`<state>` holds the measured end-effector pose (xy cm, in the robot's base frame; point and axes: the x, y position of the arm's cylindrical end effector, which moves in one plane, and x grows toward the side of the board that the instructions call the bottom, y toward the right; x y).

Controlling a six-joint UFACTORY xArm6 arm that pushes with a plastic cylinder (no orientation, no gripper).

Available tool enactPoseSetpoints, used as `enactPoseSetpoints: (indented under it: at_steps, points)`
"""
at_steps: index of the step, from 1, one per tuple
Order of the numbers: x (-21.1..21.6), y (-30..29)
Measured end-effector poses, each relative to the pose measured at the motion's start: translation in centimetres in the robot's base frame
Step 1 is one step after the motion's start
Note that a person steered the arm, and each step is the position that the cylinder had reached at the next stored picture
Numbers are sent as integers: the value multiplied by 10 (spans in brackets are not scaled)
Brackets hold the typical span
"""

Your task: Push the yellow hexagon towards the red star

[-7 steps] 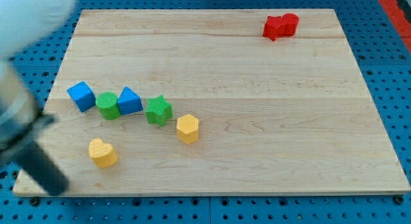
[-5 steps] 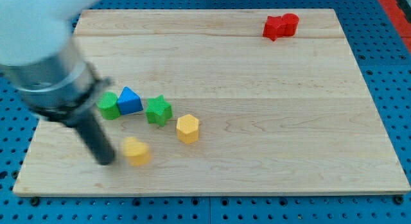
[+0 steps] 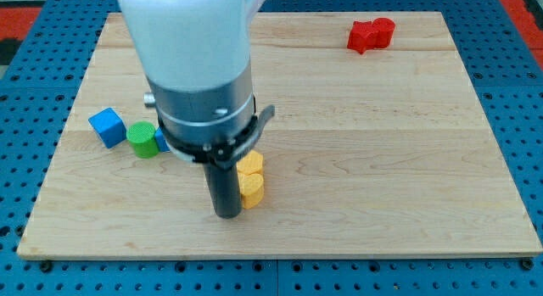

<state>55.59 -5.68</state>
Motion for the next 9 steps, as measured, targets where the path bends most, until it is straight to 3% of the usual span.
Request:
enactPoseSetpoints:
  at_steps: [2, 3, 4, 6, 7, 8, 9]
  points:
    - [-60, 37]
    - [-110, 56]
    - [-131, 103]
    - [-267, 192]
    - [-256, 212]
    - [-175, 242]
    - [-62, 219]
